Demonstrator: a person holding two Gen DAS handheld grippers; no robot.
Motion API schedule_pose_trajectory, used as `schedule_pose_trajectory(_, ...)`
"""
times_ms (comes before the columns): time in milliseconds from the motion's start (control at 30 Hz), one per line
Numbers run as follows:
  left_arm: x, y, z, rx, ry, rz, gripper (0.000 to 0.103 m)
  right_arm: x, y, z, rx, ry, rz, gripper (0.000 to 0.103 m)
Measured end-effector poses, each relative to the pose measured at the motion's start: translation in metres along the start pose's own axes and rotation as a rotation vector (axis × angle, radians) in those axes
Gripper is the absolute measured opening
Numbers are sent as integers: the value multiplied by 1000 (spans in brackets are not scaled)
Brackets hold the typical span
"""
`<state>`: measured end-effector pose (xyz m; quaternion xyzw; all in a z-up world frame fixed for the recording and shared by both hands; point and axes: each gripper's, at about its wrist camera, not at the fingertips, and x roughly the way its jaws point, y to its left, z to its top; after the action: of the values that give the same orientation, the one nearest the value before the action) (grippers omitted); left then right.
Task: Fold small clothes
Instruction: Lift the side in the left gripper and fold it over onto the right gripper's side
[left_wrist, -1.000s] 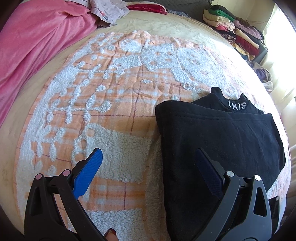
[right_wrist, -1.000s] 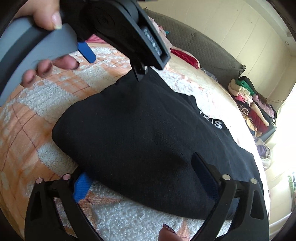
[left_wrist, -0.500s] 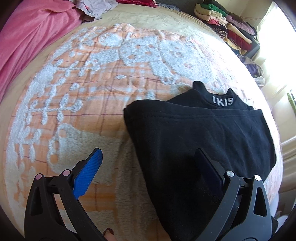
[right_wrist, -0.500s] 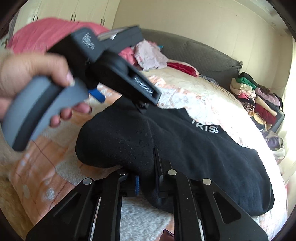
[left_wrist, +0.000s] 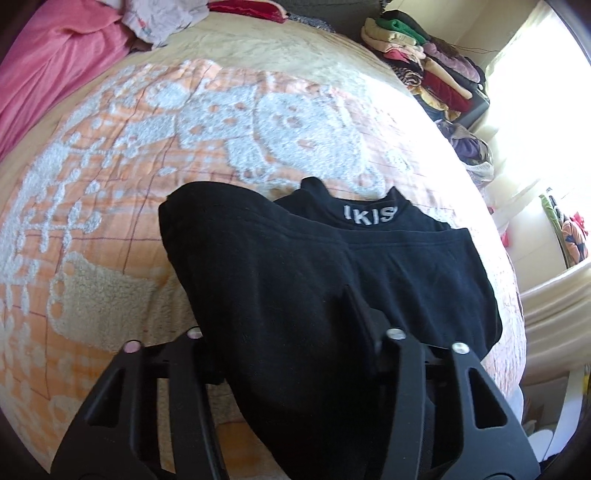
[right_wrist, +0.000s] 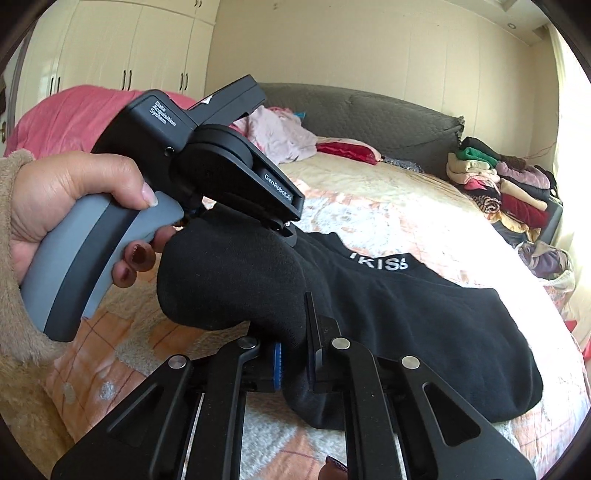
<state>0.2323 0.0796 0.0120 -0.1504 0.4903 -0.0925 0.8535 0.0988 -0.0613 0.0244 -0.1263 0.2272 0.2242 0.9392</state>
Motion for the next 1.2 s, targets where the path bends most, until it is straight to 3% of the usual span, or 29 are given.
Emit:
schedule_pose_trajectory(200, -18, -38, 7, 71, -54, 13, 27, -17, -19, 1, 59, -32, -17, 7)
schedule_pose_trajectory(633, -25, -115, 11, 166, -107, 22, 27, -56, -71, -8, 169, -77, -69, 7)
schedule_pose_trajectory(1200, 2, -168, 11, 195, -115, 5, 27, -59, -106, -29, 222, -37, -113, 7)
